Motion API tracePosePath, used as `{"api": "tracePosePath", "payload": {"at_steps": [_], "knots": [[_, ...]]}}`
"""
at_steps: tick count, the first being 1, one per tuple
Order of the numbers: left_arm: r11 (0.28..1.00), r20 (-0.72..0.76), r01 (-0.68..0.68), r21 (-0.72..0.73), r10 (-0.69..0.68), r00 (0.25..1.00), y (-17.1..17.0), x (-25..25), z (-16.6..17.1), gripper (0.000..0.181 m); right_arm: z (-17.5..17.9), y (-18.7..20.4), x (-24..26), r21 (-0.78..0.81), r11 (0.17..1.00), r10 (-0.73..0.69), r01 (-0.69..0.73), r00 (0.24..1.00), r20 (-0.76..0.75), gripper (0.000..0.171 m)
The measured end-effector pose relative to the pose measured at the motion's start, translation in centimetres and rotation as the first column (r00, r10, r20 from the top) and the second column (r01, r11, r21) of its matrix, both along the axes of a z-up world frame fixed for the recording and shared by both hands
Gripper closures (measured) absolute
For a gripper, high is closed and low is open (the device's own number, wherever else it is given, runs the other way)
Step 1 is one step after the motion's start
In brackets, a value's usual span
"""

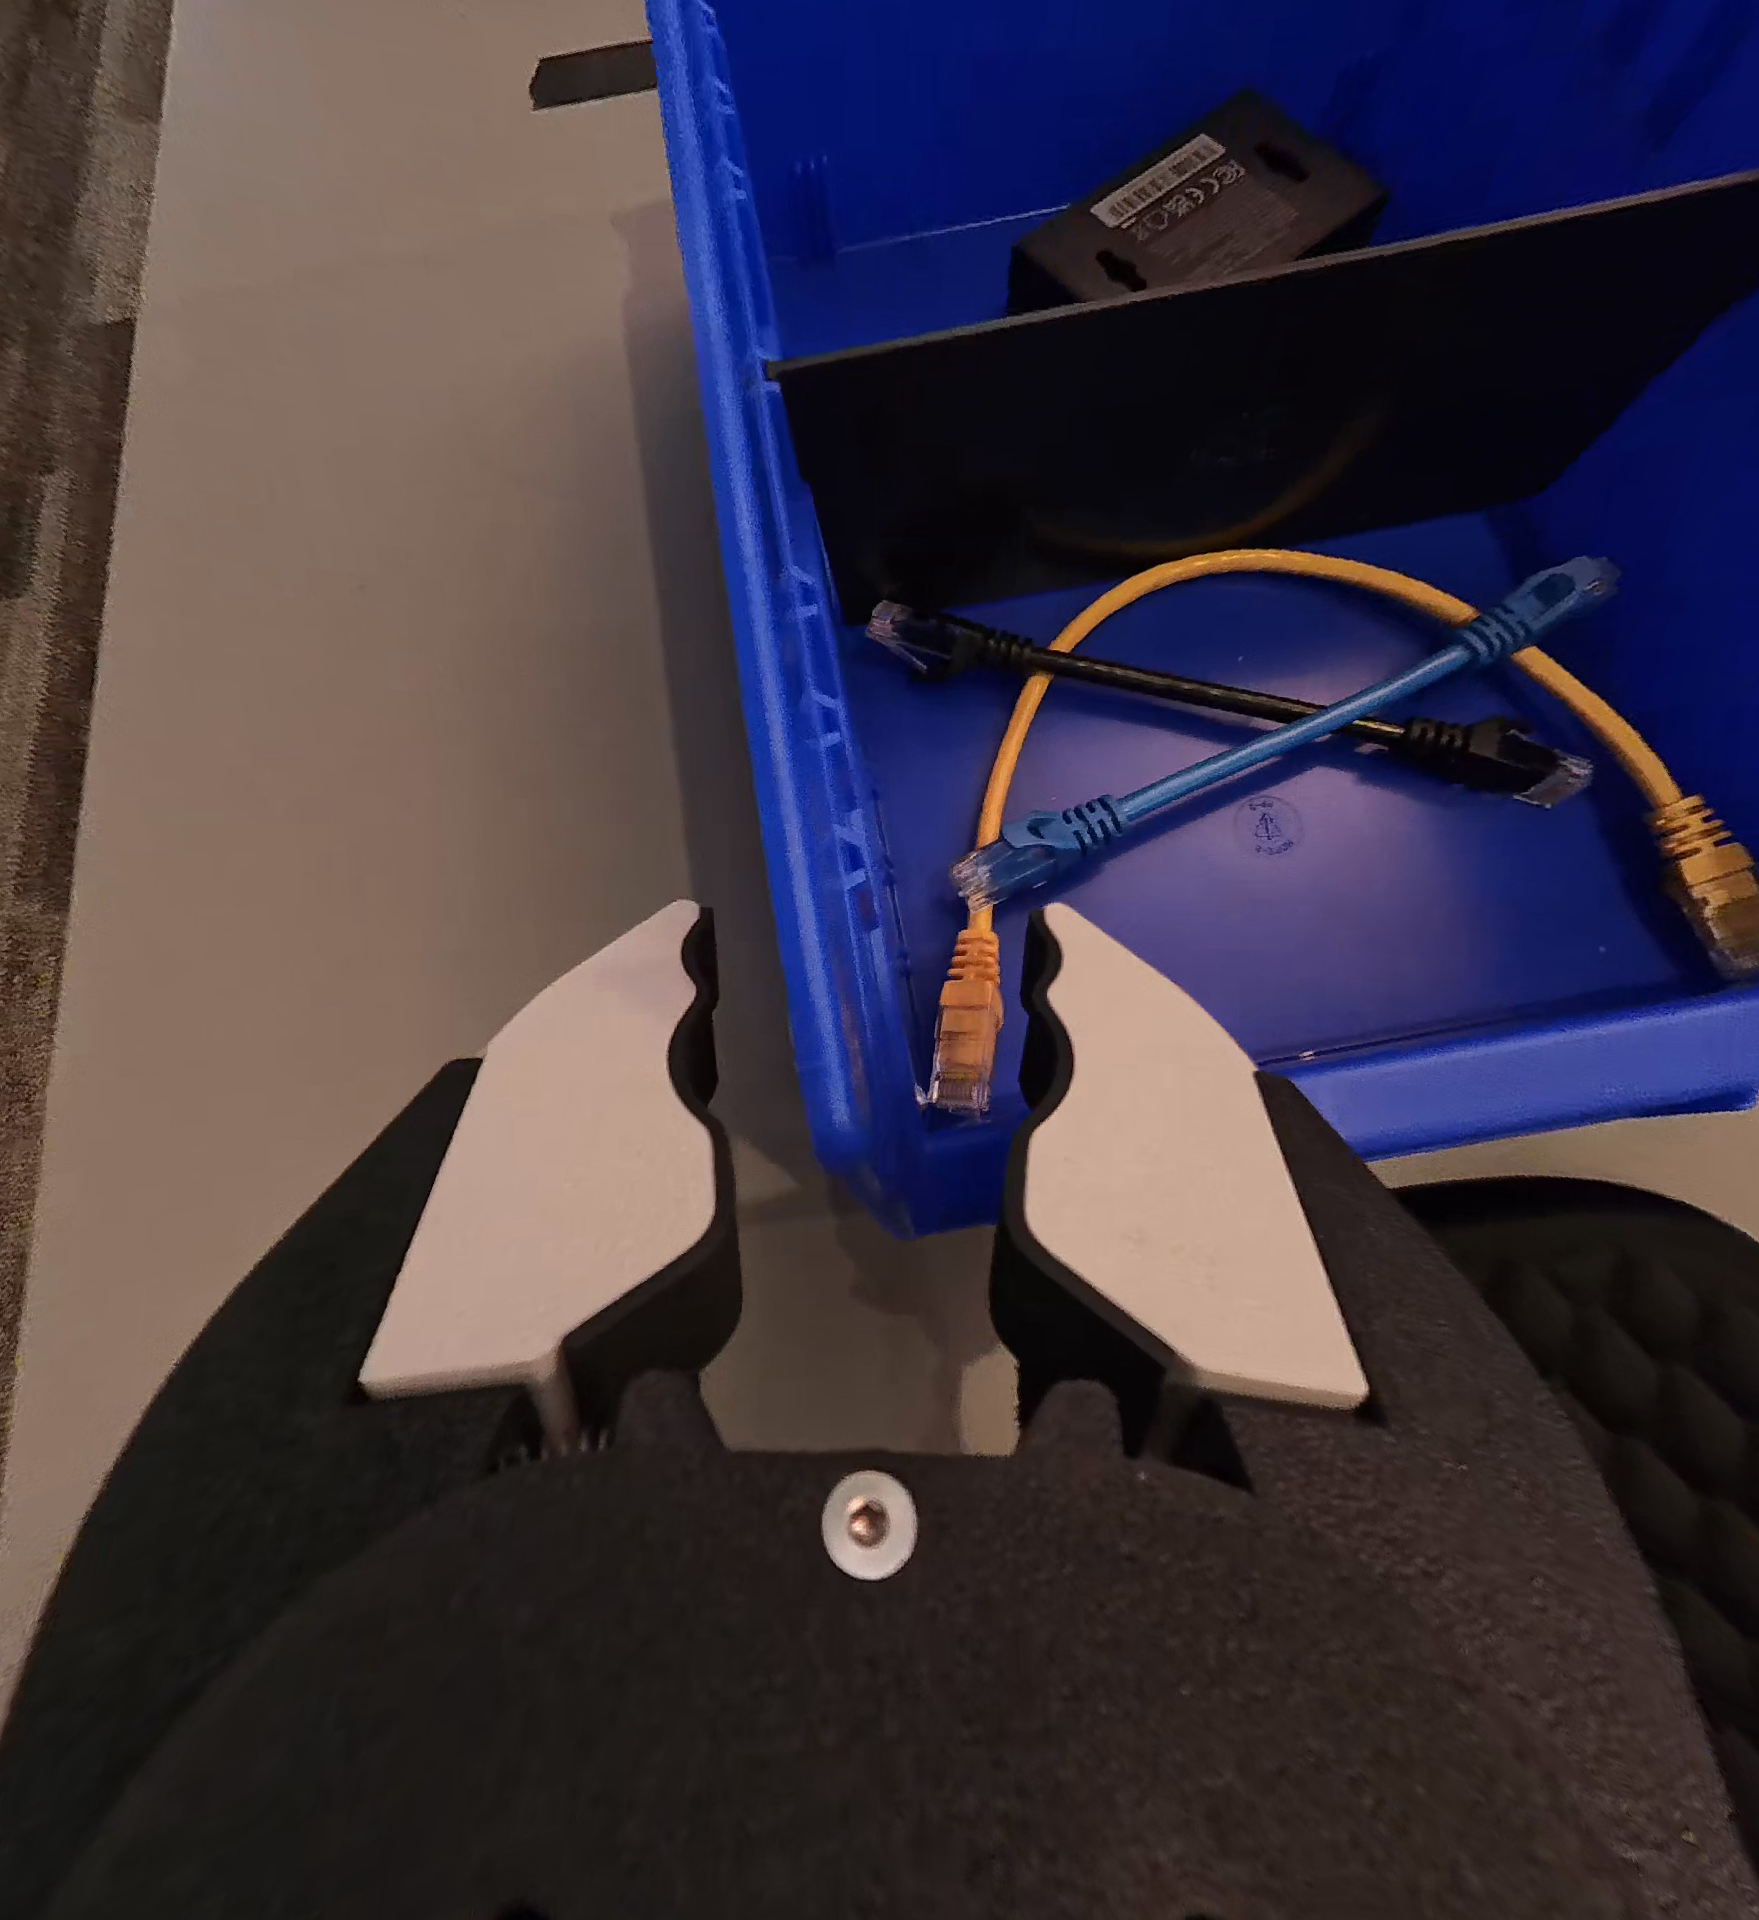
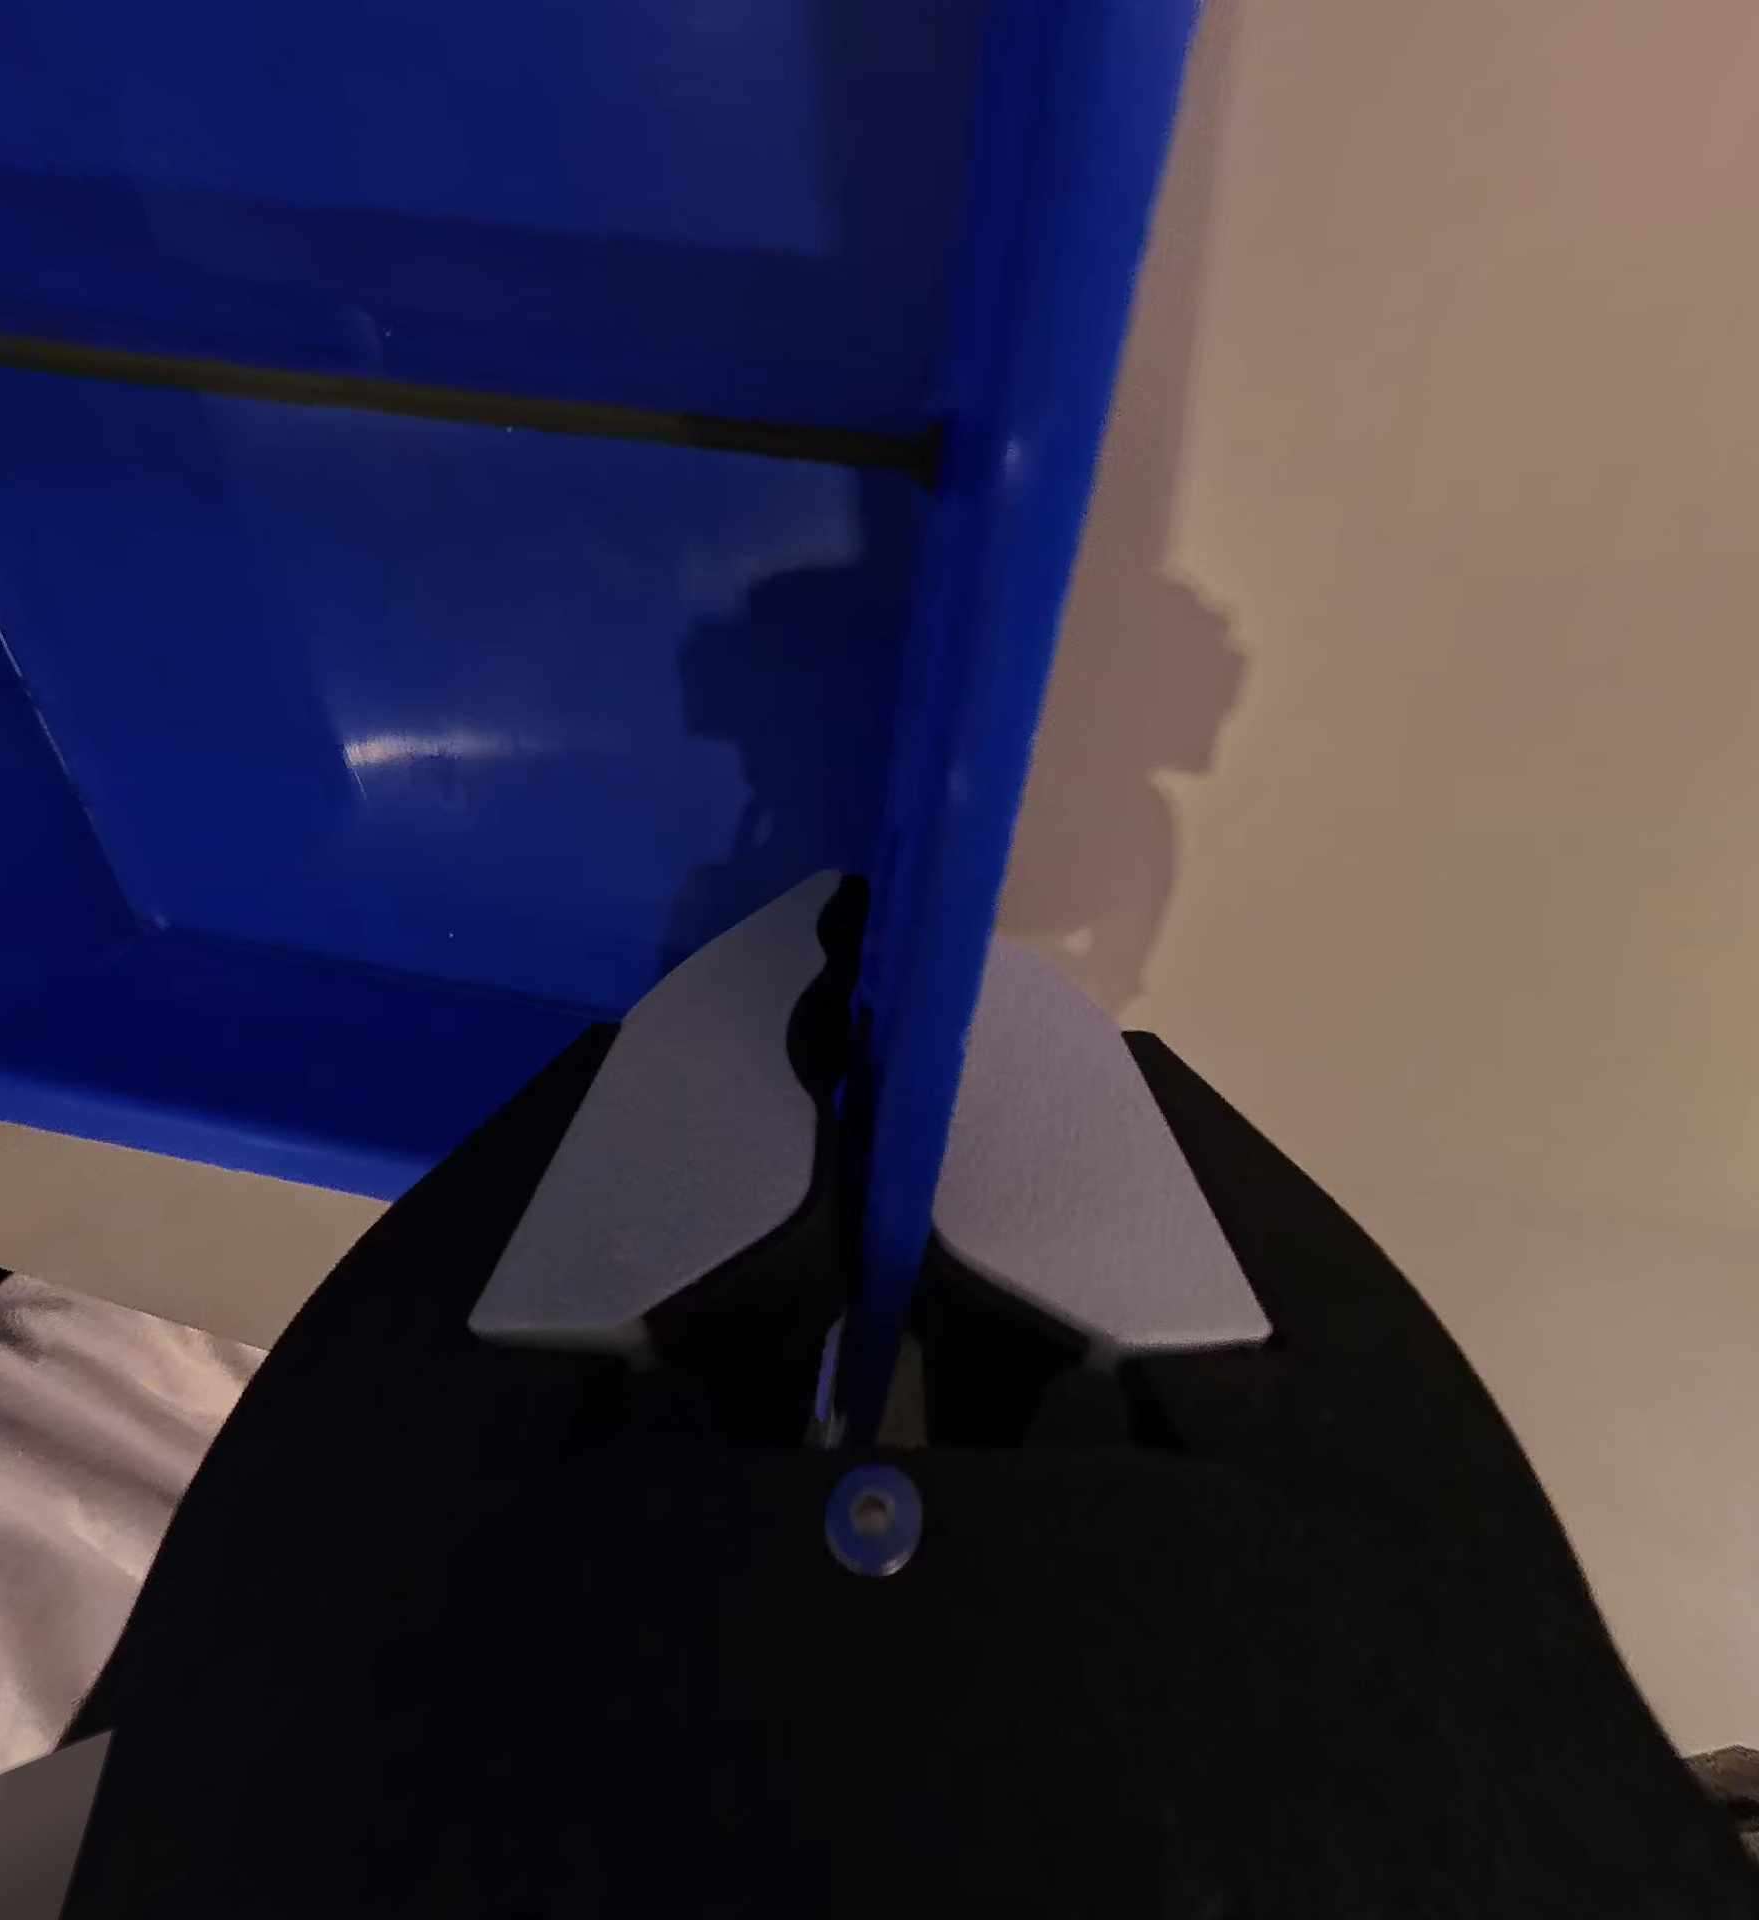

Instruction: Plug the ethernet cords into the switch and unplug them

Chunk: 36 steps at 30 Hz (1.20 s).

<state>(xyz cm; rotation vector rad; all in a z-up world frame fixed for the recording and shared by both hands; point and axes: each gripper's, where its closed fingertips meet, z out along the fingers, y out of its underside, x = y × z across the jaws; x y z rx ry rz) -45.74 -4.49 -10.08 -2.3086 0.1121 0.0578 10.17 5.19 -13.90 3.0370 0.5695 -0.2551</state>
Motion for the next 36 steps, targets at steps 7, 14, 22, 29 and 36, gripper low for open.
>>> {"api": "tracePosePath", "payload": {"at_steps": [7, 14, 22, 29, 36], "knots": [[1.0, 0.01, -0.015, 0.025, 0.015, 1.0, 0.1, 0.3, 0.2, 0.126, -0.1, 0.9, 5.7, -0.012, 0.998, -0.058, 0.058, 0.998, 0.008, 0.168], [0.998, -0.034, -0.043, 0.04, 0.045, 0.998, -0.2, 0.4, 1.0, 0.126, -0.1, 1.3, 11.4, -0.02, 0.992, -0.122, 0.122, 0.992, 0.014, 0.167], [0.996, -0.073, -0.066, 0.062, 0.07, 0.995, -1.0, 0.9, 2.1, 0.126, -0.1, 0.6, 17.5, -0.051, 0.97, -0.235, 0.238, 0.971, 0.054, 0.167], [0.995, -0.096, -0.081, 0.056, 0.086, 0.992, -1.2, 1.1, 2.2, 0.125, -0.2, 0.2, 20.3, -0.067, 0.947, -0.313, 0.315, 0.949, 0.037, 0.167], [0.993, -0.068, -0.085, 0.078, 0.09, 0.994, -1.2, 0.8, 2.8, 0.128, -0.2, 0.0, 21.4, -0.046, 0.933, -0.357, 0.358, 0.934, 0.031, 0.167]]}}
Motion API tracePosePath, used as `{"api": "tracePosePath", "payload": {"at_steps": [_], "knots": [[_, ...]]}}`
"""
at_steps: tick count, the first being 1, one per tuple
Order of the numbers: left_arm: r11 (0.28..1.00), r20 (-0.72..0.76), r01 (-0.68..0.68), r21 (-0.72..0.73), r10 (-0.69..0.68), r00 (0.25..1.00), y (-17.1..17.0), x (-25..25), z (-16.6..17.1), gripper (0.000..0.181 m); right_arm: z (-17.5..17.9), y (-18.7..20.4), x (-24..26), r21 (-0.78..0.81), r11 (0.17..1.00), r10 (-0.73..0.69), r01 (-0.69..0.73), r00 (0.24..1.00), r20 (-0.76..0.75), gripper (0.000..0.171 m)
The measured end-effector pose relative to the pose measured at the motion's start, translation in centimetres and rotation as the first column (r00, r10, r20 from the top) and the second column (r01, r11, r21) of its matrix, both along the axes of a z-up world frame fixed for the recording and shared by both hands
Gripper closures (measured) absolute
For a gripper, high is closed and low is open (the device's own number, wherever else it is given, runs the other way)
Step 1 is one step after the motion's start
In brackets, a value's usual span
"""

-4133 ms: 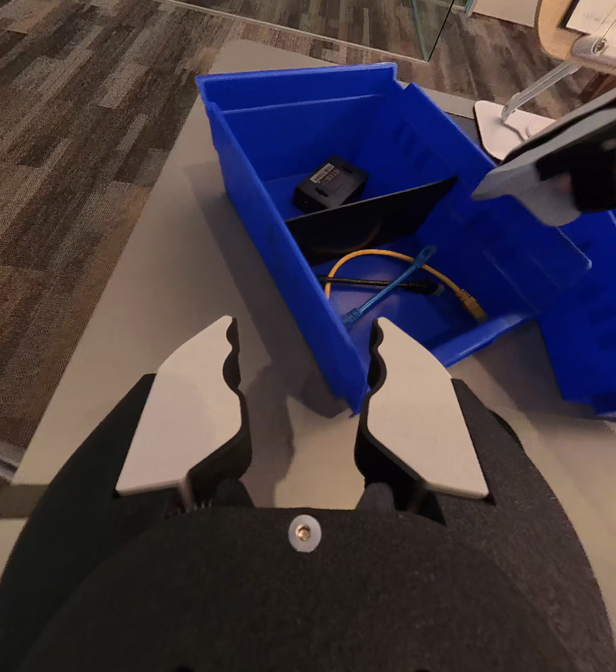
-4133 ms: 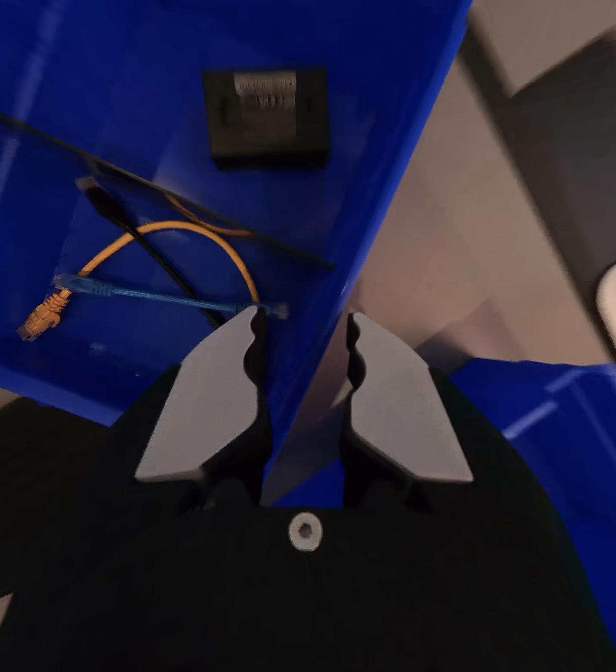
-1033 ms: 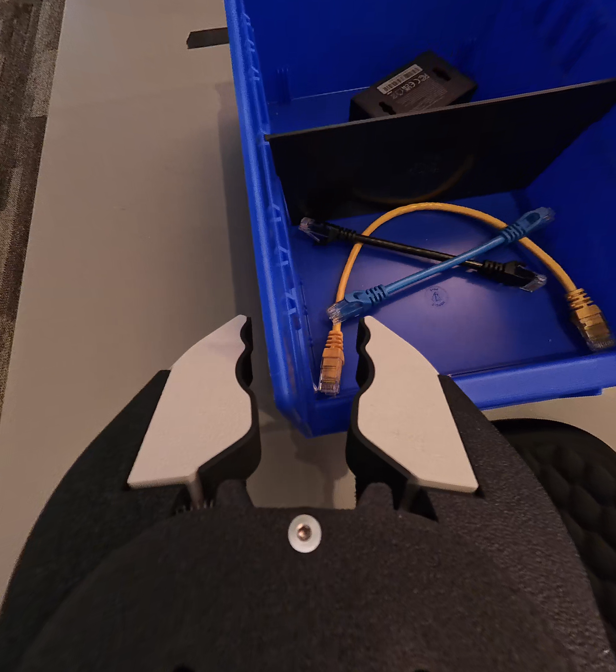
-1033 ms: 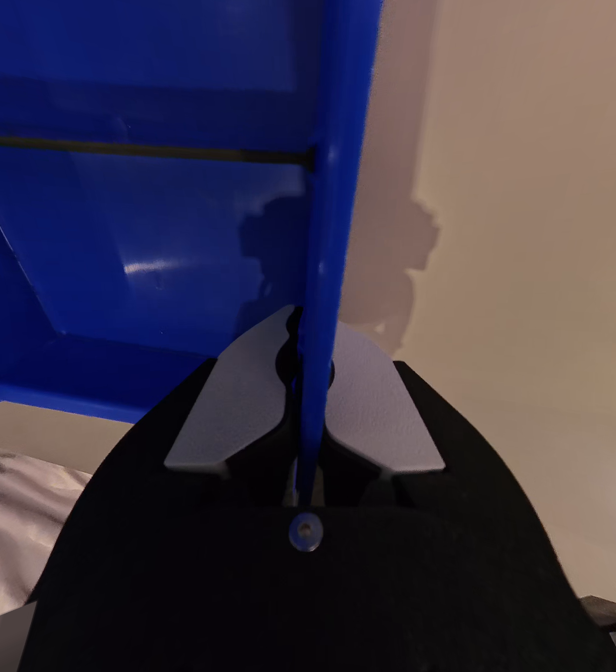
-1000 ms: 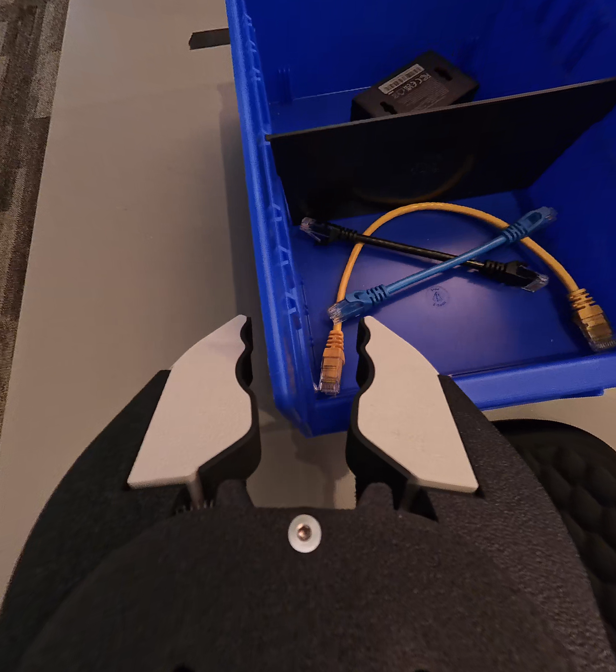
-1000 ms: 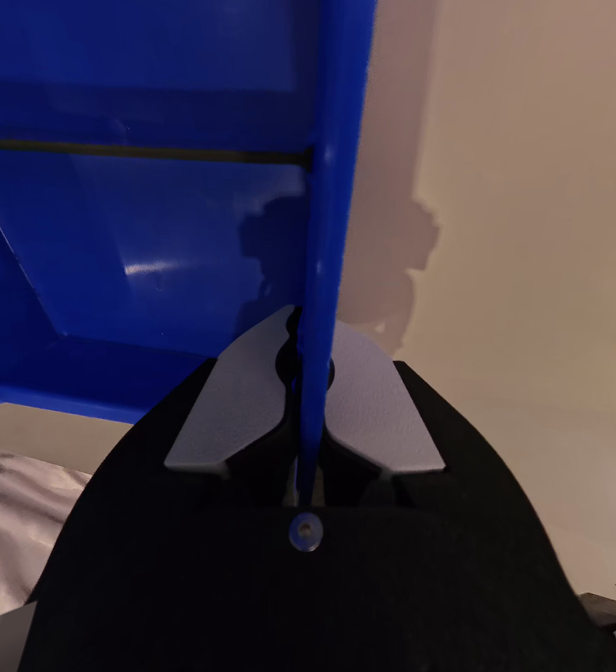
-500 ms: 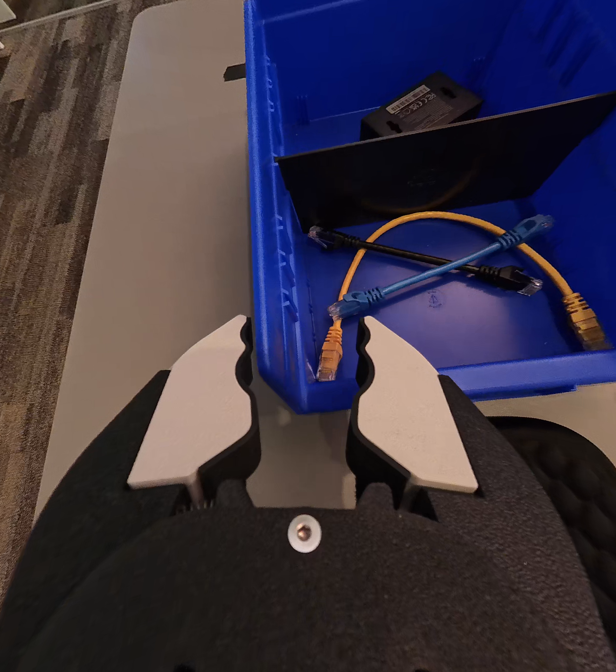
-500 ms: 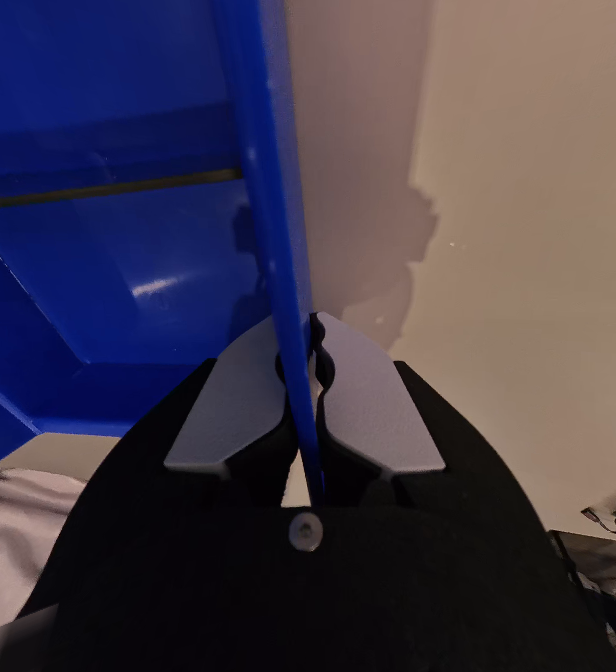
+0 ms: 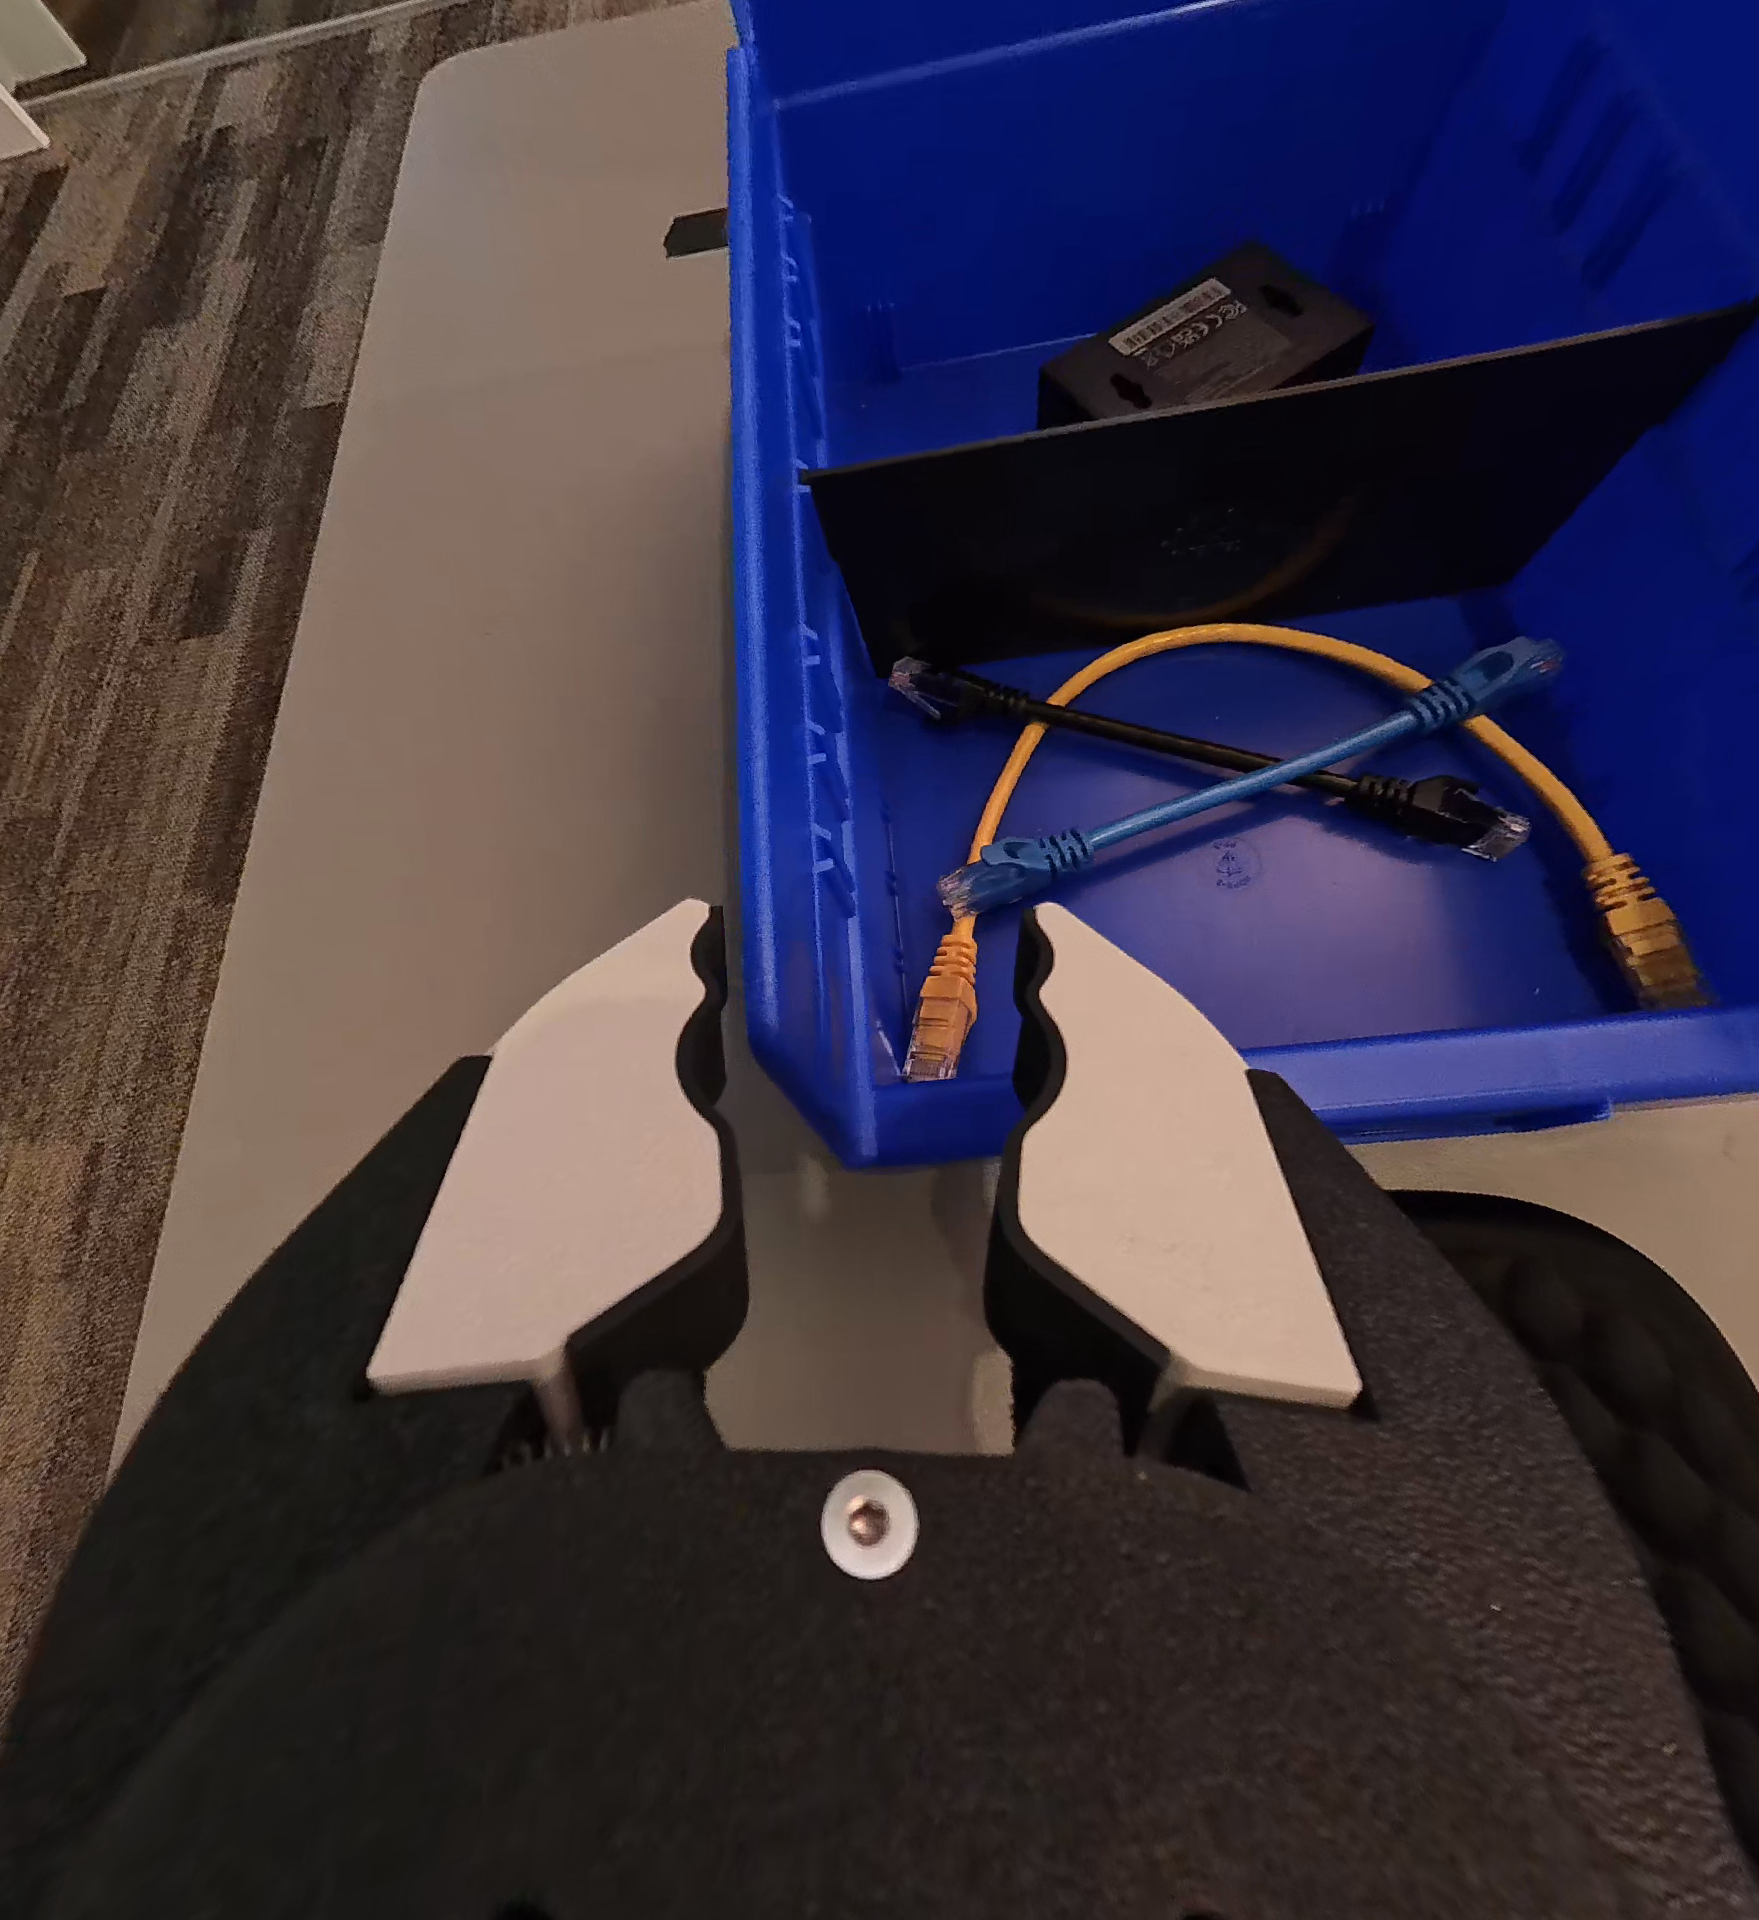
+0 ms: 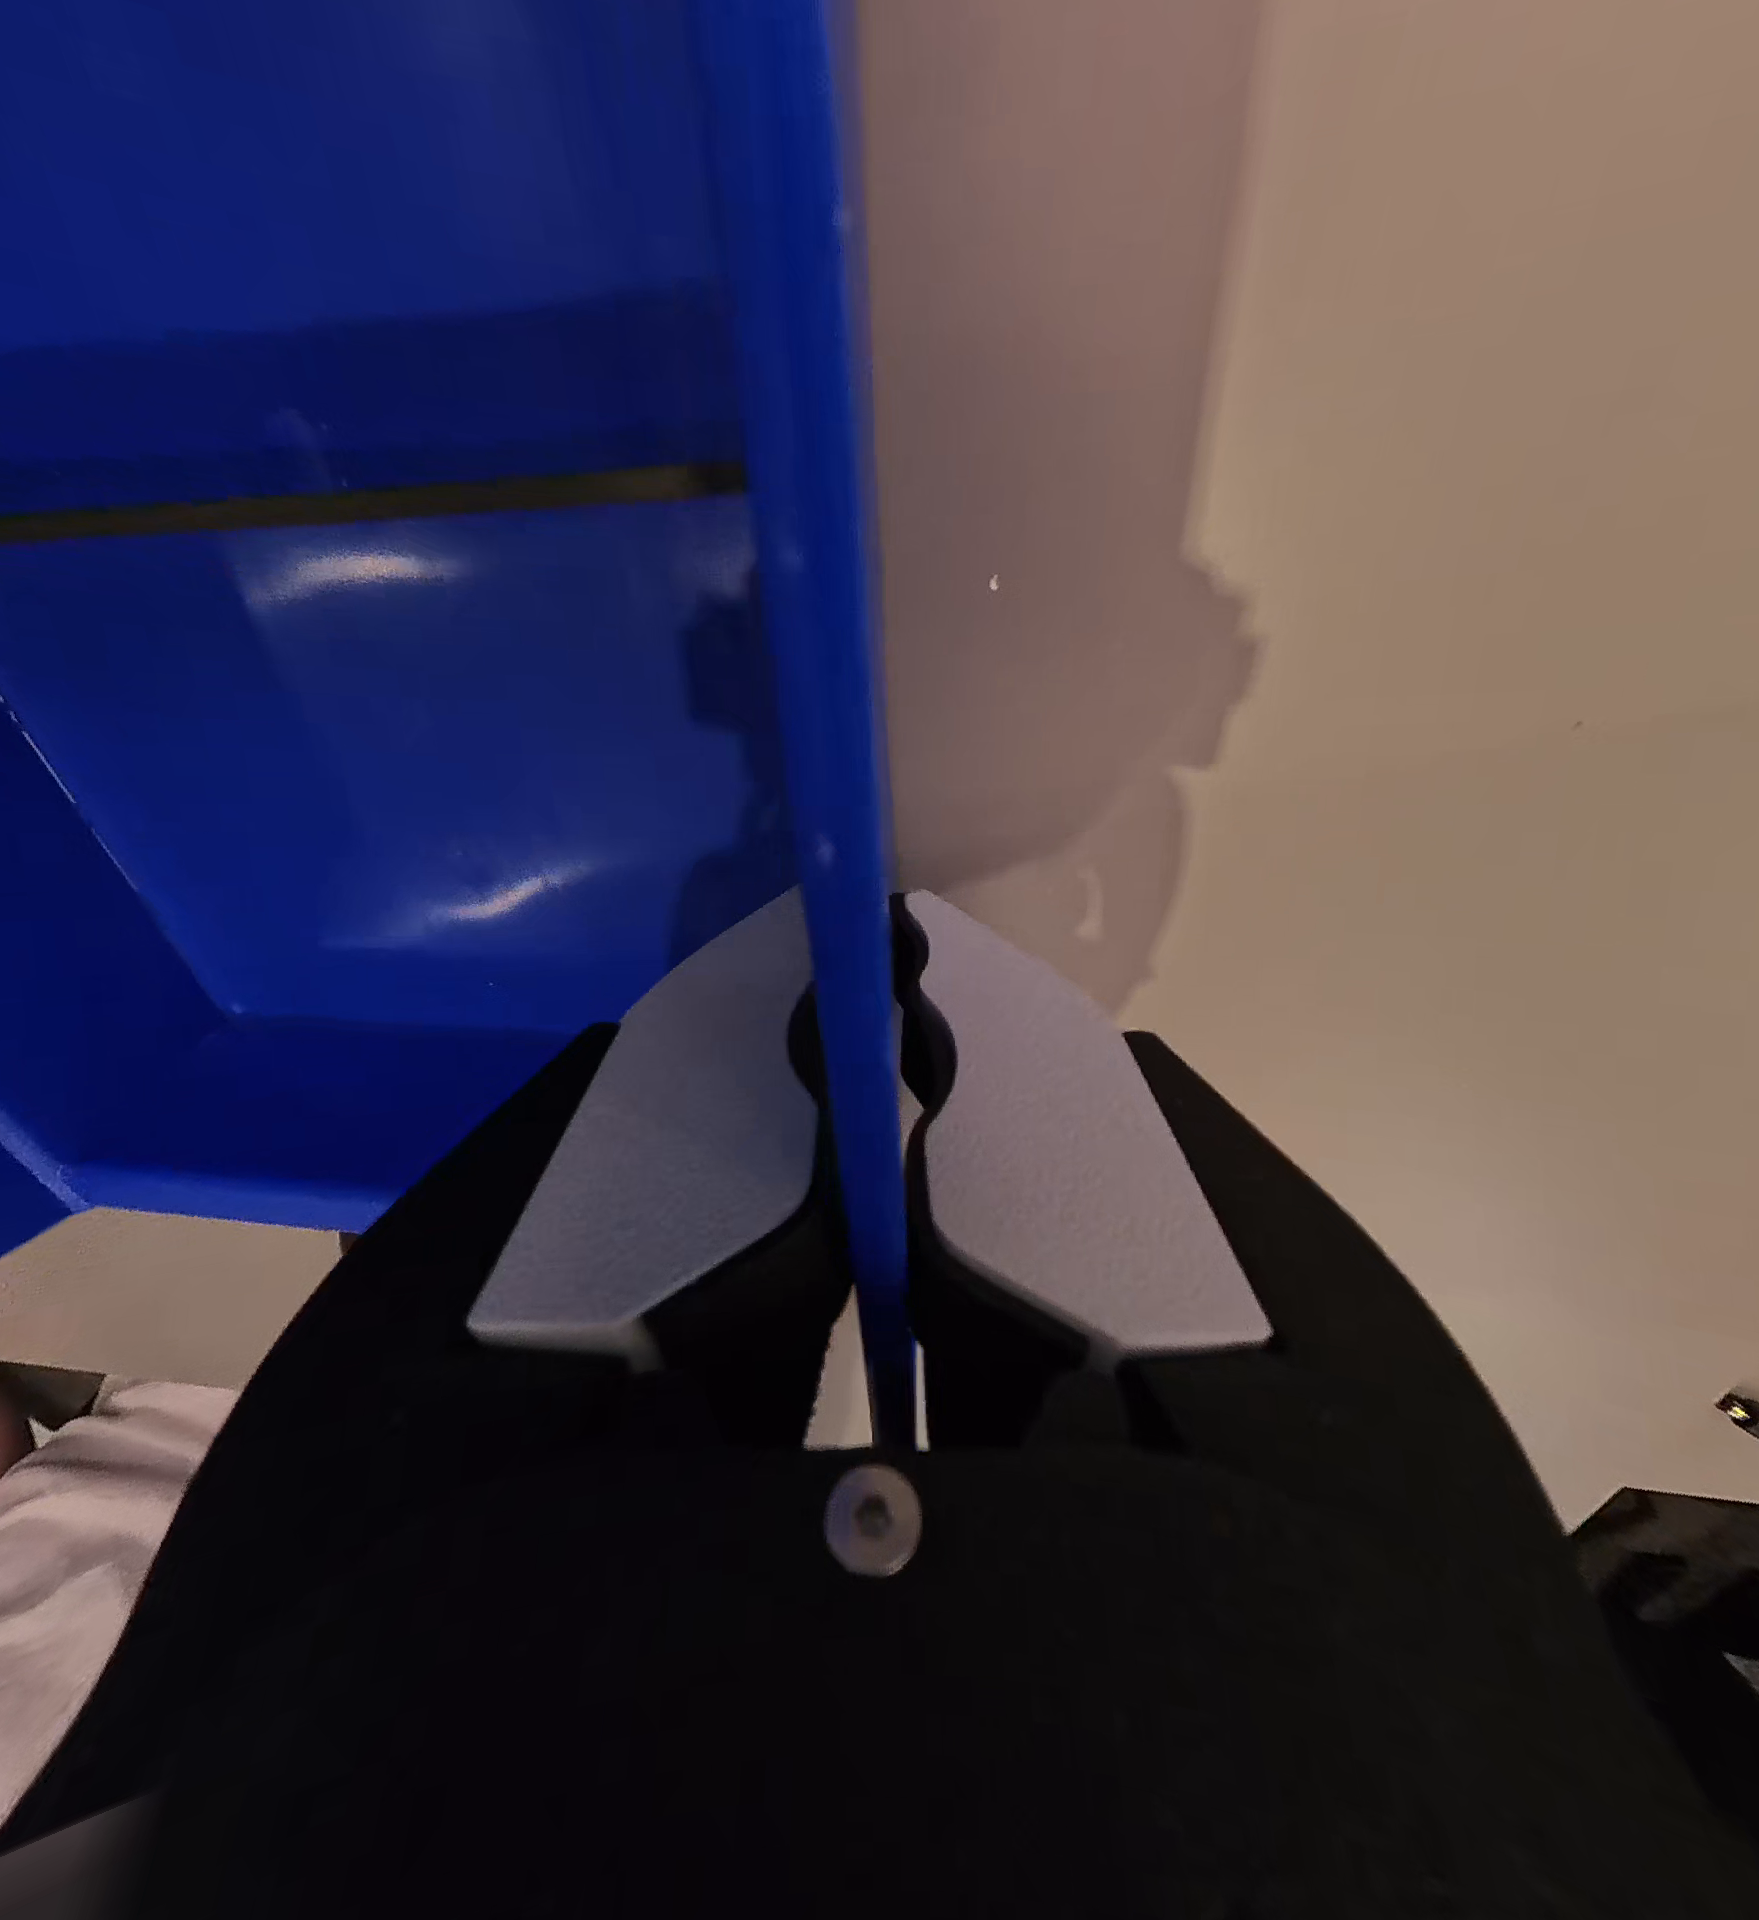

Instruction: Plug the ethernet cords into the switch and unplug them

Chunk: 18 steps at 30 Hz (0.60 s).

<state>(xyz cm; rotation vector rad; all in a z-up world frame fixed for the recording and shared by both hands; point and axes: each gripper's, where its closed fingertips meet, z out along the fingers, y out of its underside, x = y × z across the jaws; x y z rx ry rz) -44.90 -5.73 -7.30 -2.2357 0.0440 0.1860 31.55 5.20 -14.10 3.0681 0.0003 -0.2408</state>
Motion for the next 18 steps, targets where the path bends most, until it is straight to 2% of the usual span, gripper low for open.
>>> {"api": "tracePosePath", "payload": {"at_steps": [8, 18], "knots": [[1.0, 0.013, 0.004, -0.021, -0.004, 1.0, -0.1, -0.1, -0.8, 0.128, 0.0, -1.4, -0.1, 0.032, 0.996, 0.081, -0.081, 0.997, 0.005, 0.168], [0.999, -0.005, -0.006, 0.04, 0.006, 1.0, -0.5, 0.5, 0.6, 0.129, 0.0, -2.9, 0.2, 0.05, 0.99, 0.129, -0.129, 0.992, 0.003, 0.167]]}}
